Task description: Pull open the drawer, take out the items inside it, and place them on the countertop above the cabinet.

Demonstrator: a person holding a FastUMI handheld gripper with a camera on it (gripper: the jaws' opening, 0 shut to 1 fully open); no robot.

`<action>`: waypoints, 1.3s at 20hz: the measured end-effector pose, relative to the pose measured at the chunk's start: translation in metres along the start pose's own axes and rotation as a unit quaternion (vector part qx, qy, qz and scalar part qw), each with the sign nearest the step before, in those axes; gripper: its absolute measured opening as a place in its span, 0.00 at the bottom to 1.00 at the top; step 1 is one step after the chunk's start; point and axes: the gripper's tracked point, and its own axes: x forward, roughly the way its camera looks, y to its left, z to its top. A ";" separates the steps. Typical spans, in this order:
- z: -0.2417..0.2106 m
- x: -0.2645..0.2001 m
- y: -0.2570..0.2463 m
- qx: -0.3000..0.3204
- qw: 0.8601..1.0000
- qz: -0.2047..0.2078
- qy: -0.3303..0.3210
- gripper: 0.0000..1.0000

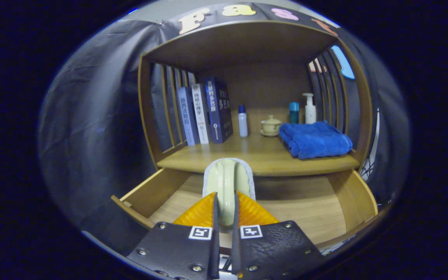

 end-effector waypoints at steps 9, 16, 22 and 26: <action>0.077 0.024 -0.022 -0.029 0.998 -0.041 -0.041 0.12; 0.077 0.100 -0.058 -0.011 0.996 -0.087 0.014 0.12; 0.065 0.145 -0.070 0.012 0.994 -0.104 0.038 0.14; 0.062 0.166 -0.070 0.031 0.993 -0.111 0.034 0.17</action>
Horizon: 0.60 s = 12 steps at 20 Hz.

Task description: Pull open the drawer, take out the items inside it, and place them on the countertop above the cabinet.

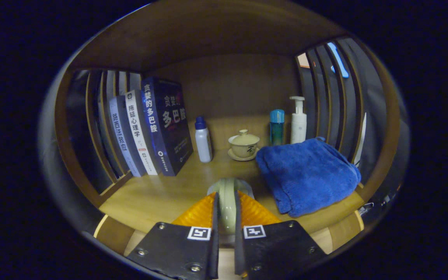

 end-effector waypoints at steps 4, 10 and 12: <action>0.003 0.007 0.004 0.009 1.000 0.009 -0.012 0.33; 0.002 -0.037 -0.019 0.008 0.999 -0.020 -0.028 1.00; -0.005 -0.066 -0.017 -0.004 1.000 -0.011 -0.022 1.00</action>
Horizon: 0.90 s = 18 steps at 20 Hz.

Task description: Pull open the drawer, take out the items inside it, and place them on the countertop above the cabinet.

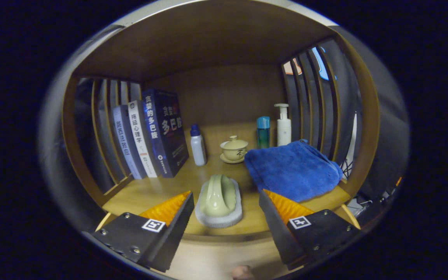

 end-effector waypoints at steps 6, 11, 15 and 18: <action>-0.040 -0.081 0.005 -0.020 0.999 0.019 0.017 1.00; -0.077 -0.146 0.015 -0.031 0.998 0.035 0.029 1.00; -0.097 -0.178 0.017 -0.024 0.999 0.036 0.023 1.00; -0.113 -0.194 0.007 -0.010 1.000 0.013 0.002 1.00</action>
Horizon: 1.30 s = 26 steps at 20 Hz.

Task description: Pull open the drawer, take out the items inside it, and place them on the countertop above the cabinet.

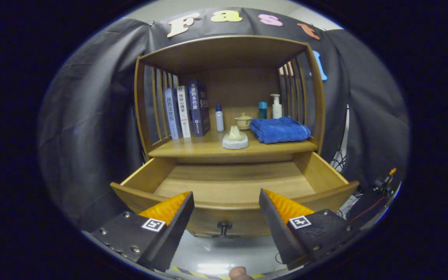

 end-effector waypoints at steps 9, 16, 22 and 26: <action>-0.071 -0.003 0.005 -0.037 0.999 0.016 0.008 1.00; -0.098 0.016 0.008 -0.028 0.999 0.004 0.024 1.00; -0.104 0.037 0.006 -0.033 0.999 -0.016 0.021 0.99; -0.102 0.041 0.003 -0.063 0.997 -0.052 -0.001 0.97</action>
